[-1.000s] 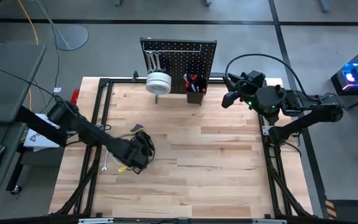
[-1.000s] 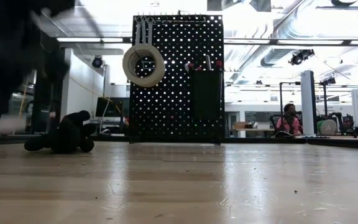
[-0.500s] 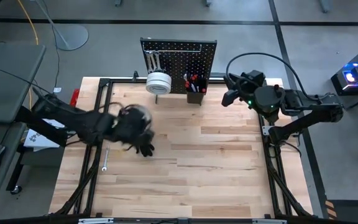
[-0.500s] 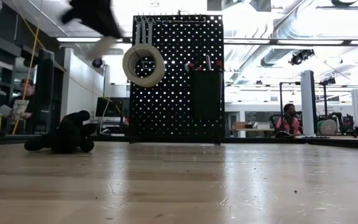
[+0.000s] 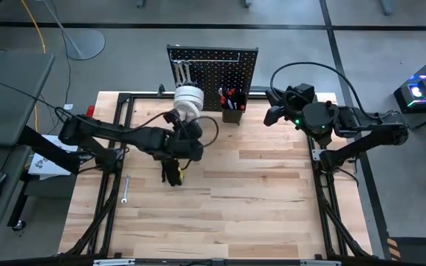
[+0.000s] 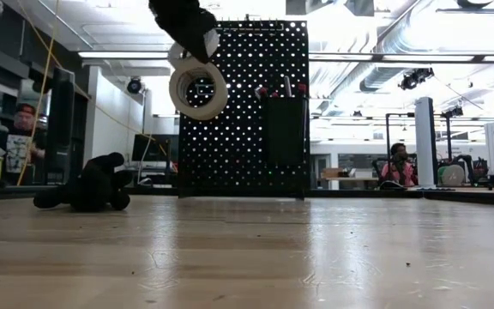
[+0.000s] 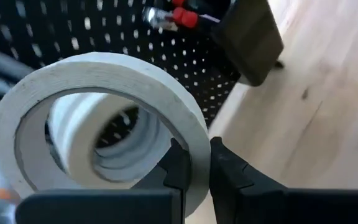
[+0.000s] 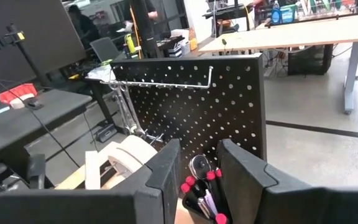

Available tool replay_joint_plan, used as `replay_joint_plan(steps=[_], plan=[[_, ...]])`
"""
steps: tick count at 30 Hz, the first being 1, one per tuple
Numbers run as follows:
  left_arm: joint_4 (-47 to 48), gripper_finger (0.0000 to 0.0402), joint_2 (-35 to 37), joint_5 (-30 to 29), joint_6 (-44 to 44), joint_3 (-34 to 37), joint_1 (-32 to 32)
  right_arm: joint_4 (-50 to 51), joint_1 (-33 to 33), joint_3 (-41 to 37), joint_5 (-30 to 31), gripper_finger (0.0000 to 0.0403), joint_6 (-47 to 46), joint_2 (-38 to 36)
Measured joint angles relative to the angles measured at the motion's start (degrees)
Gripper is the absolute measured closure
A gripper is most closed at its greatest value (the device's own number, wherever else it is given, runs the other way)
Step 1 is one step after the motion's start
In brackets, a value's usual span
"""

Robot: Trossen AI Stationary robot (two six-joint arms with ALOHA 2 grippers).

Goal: Hang tools onto peg board
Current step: Hang the left bottom tape on the peg board

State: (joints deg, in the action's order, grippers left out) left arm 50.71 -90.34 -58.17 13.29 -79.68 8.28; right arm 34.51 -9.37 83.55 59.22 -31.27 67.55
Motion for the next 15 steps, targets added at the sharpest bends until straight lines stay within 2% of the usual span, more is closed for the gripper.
replay_joint_plan(steps=[3,7,15], plan=[[0.2,0.0373,-0.04,-2.58,-8.75,0.02,1.68,0.5,0.0,0.0,-0.3,0.03,0.0,0.0],[-0.16,0.0373,-0.01,-2.87,-17.41,0.32,2.88,1.7,0.0,0.0,-0.3,0.03,-0.07,0.0],[-1.11,0.0373,0.01,-2.82,-20.83,5.85,0.61,5.32,0.0,0.0,-0.32,0.03,-2.38,0.0]])
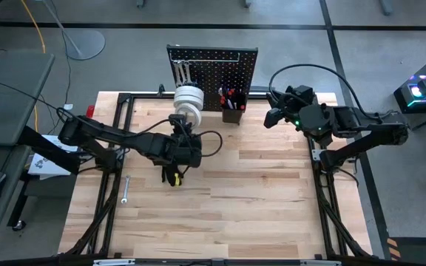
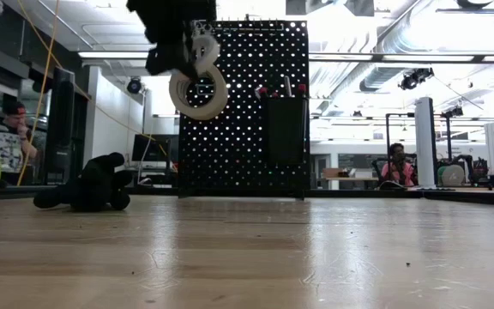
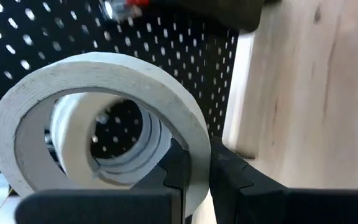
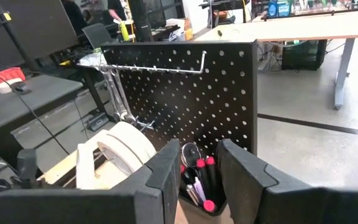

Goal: Hang tools onto peg board
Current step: Hang the left bottom tape on the peg board

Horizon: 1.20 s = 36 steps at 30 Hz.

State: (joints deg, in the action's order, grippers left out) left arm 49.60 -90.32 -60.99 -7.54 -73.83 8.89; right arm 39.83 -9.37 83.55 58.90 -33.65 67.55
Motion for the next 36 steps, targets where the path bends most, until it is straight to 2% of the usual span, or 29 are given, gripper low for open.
replay_joint_plan(steps=[9,18,26,29,31,36], plan=[[-5.32,0.0373,-0.02,-0.29,-3.93,2.79,-3.86,0.05,0.0,0.0,-0.59,0.03,-0.02,0.0],[-7.29,0.0373,0.0,4.03,-6.65,2.78,-9.62,0.25,-0.04,0.0,-2.05,0.03,-2.1,0.0],[-9.53,0.0373,0.0,5.47,-7.76,2.76,-12.63,0.25,-0.04,0.0,-2.45,0.03,-2.4,0.0],[-10.4,0.0373,0.02,7.68,-7.75,2.76,-13.49,0.25,-0.04,0.0,-2.5,0.03,-2.4,0.0],[-10.75,0.036,0.07,10.38,-7.71,2.72,-13.94,0.25,-0.04,0.0,-2.51,0.03,-2.4,0.0],[-12.04,0.0288,-0.06,14.07,-7.58,2.8,-14.23,0.25,-0.04,0.0,-2.83,0.03,-2.4,0.0]])
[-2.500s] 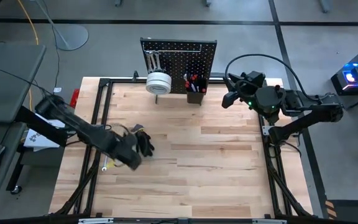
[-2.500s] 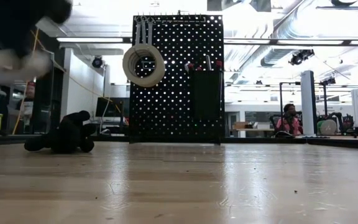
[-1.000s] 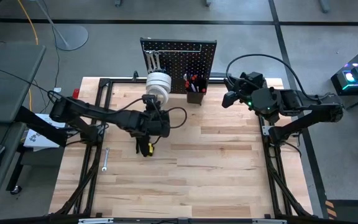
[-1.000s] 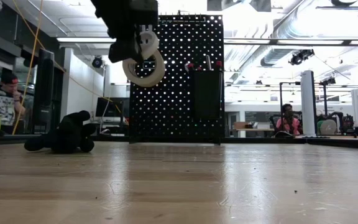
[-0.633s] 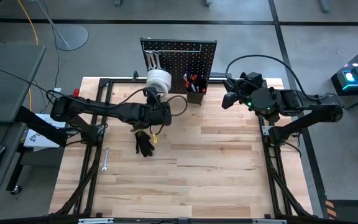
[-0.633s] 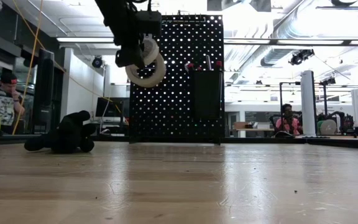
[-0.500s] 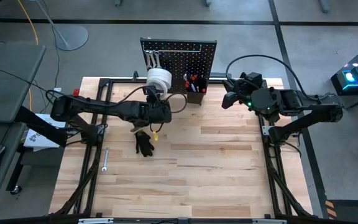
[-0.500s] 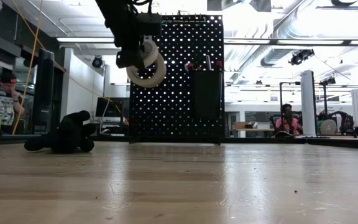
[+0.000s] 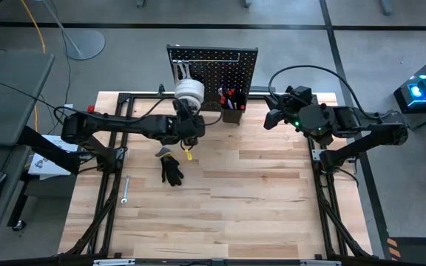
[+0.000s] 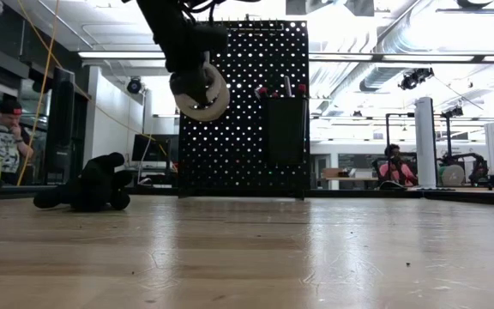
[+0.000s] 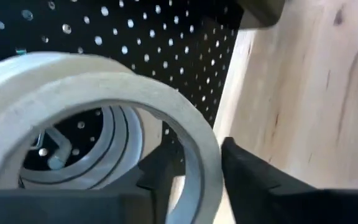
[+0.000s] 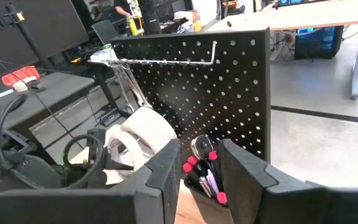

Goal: Hang tools onto peg board
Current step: Hang the left bottom tape on the peg board

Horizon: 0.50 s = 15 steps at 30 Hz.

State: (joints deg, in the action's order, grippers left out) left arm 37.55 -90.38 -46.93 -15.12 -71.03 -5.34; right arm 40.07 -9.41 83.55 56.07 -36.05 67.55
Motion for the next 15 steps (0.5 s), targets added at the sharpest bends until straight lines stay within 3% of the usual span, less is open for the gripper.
replay_joint_plan(steps=[6,15], plan=[[-0.27,0.0232,0.04,1.8,-0.04,-0.04,0.16,0.0,0.0,0.0,-0.2,0.03,0.0,0.0],[-0.02,0.0193,0.06,1.86,-0.01,-1.05,1.1,0.1,0.0,0.0,-0.17,0.03,0.02,0.0]])
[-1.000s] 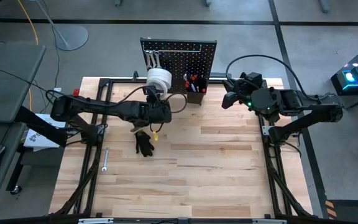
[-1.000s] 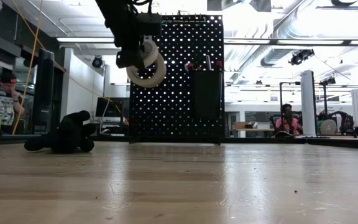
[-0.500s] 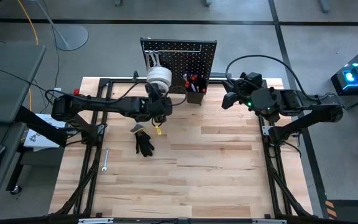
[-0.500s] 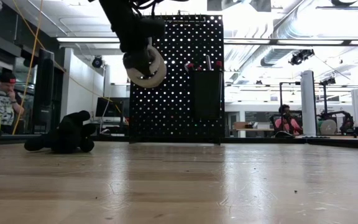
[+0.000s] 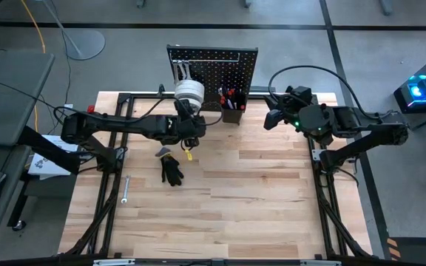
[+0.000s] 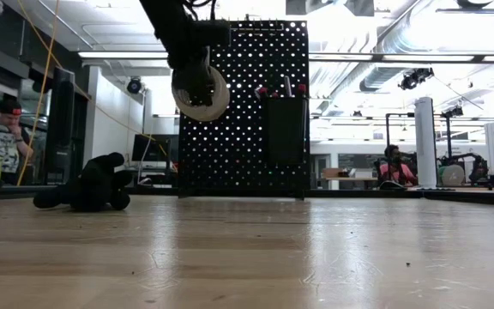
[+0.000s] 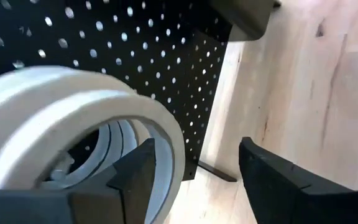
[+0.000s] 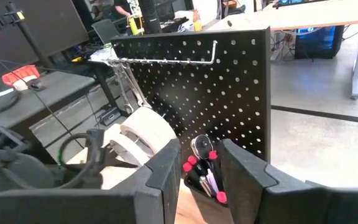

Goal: Hang tools onto peg board
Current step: Hang the left bottom tape on the peg board, then hang the wrench onto the peg board

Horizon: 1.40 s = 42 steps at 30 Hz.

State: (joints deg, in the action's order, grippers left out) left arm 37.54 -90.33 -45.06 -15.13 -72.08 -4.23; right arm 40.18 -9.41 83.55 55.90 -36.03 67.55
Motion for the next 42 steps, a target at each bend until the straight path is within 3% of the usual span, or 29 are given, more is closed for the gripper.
replay_joint_plan(steps=[11,24,34,37,42], plan=[[5.97,0.0181,0.66,-1.78,-0.6,-4.88,2.9,1.21,0.0,0.0,0.02,0.03,0.0,-0.02],[10.73,0.018,5.6,-0.97,7.21,-5.43,4.7,3.01,0.0,0.0,0.02,0.03,0.0,-0.02],[16.26,0.018,10.47,11.35,21.53,-5.43,4.92,4.63,-0.01,0.0,-0.02,0.03,0.01,-0.02],[19.83,0.018,12.51,17.5,27.76,-5.43,5.73,4.96,0.0,0.0,-0.04,0.03,0.0,-0.02],[24.58,0.018,16.12,33.8,36.71,-5.29,10.13,5.03,-0.02,0.0,-0.2,0.03,0.01,-0.02]])
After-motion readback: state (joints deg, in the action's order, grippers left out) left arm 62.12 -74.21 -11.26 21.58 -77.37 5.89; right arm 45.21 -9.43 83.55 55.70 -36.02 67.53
